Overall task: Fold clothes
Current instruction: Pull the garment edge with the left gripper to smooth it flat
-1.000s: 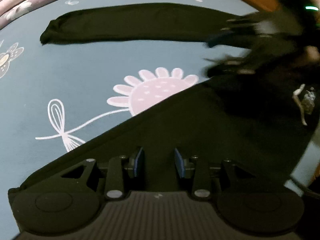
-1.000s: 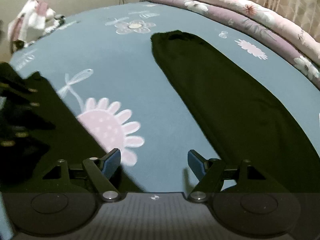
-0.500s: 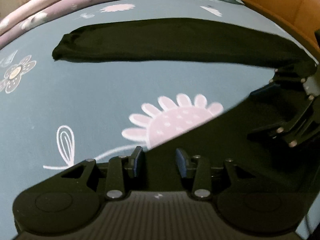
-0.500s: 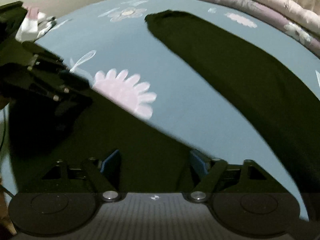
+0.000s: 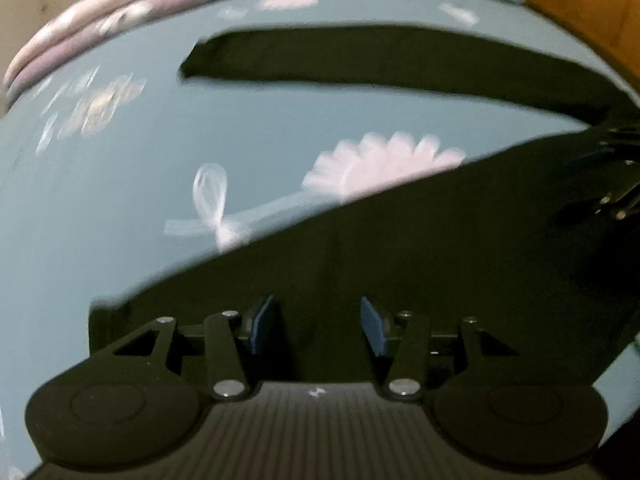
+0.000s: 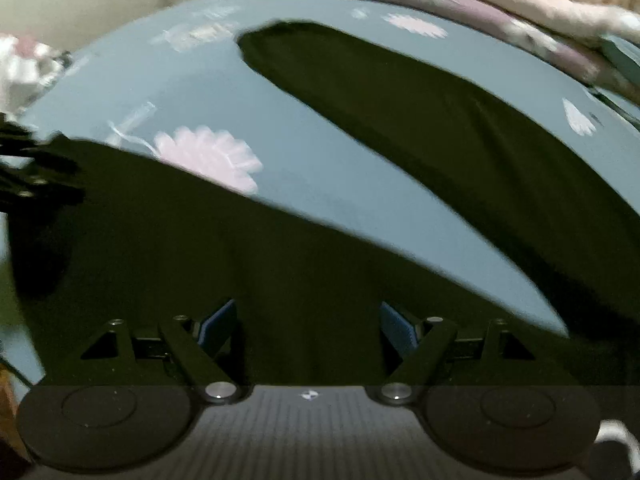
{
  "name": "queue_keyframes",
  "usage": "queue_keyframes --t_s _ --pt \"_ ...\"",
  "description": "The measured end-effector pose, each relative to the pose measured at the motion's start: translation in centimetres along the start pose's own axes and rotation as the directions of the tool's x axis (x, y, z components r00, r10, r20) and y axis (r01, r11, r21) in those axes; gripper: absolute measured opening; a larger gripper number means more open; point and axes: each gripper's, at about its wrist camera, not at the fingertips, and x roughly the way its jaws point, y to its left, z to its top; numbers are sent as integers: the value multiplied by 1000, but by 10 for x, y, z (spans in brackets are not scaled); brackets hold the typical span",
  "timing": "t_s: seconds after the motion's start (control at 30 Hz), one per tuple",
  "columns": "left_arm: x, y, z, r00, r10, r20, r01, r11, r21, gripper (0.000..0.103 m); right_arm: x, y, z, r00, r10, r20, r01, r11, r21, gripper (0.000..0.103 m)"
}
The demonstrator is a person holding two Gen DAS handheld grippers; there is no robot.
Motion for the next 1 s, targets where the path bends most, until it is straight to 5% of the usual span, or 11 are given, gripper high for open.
queue_keyframes --t_s 0.2,0.43,0.67,0.8,0.9,1.0 --pt "19 23 14 1000 11 6 -10 999 -39 55 22 -27 18 998 -47 44 43 995 91 97" --pt "-7 16 16 995 96 25 -96 995 7 55 3 -44 31 999 8 45 -15 987 162 97" --pt "-13 5 -23 994 104 -20 -103 994 44 57 -7 -23 10 1000 12 -8 -11 996 84 97" --pt "-2 22 -30 989 148 13 -148 989 10 72 2 -12 1 999 -27 -42 28 999 36 99" --pt "-5 38 -25 972 235 -10 -235 971 -50 68 6 -10 -1 998 -40 -56 41 999 24 99" --pt "-24 42 -22 975 222 -21 -223 972 -73 64 6 -13 1 998 -40 -57 42 999 28 100"
